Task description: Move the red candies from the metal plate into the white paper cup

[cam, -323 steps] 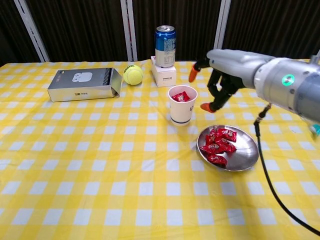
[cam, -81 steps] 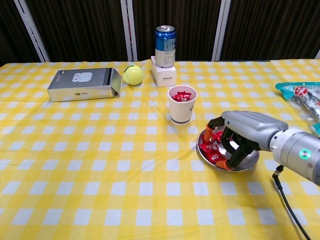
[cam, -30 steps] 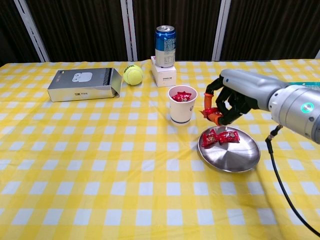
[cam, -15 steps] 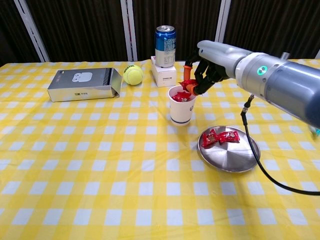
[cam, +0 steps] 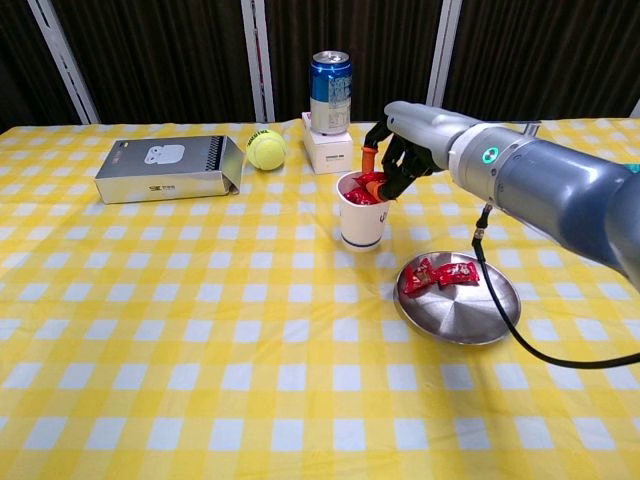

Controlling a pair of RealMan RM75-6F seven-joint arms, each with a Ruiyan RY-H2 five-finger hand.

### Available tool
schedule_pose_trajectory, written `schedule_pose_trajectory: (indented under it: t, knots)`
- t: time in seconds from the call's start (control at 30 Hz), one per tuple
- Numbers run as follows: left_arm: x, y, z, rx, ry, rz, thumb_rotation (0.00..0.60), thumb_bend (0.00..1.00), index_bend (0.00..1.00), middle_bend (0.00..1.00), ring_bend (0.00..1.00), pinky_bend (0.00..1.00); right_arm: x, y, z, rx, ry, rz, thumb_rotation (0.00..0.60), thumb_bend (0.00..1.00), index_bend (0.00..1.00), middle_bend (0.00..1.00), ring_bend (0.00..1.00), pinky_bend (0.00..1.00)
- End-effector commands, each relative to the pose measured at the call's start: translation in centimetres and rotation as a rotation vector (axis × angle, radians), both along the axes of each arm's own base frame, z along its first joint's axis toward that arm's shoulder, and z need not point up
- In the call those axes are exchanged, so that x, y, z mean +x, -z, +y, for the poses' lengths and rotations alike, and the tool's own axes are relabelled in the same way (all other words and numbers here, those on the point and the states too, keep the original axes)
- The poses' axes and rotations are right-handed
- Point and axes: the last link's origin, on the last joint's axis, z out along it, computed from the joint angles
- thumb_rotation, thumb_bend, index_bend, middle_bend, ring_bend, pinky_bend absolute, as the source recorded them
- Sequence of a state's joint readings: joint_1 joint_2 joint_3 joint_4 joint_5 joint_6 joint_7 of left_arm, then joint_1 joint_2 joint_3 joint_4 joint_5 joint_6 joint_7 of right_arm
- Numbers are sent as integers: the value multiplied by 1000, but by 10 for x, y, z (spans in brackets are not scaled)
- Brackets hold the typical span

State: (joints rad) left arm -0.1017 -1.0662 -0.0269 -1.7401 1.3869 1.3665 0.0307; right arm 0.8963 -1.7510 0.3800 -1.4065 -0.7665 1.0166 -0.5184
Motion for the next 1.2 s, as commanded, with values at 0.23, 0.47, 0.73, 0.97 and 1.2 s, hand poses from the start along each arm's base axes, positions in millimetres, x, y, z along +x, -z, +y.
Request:
schedule_pose_trajectory:
  t: [0.23,0.47,0.73,0.97,1.2]
  knots:
    - [0,0,0,0,0,-2,600,25,0,0,0,0,3,9,1,13,-6,-8,600,519,462,759,896,1000]
    - [0,-1,0,1,3,-2,600,25,0,0,0,0,13,4,2,-2,-33,-27,600,448,264,759,896,1000]
    - [0,-1,-1,1,4,-4,600,26,0,0,0,0,16,1,6,-8,-42,-29,600,432,234,759,896,1000]
    - [0,-1,-1,3,6,-5,600,25,0,0,0,0,17,-17,15,-38,-69,-57,600,430,228,759,895,1000]
    - [1,-2,-1,13,13,-7,600,25,0,0,0,0,-2,-63,47,-76,-118,-97,600,429,228,759,893,1000]
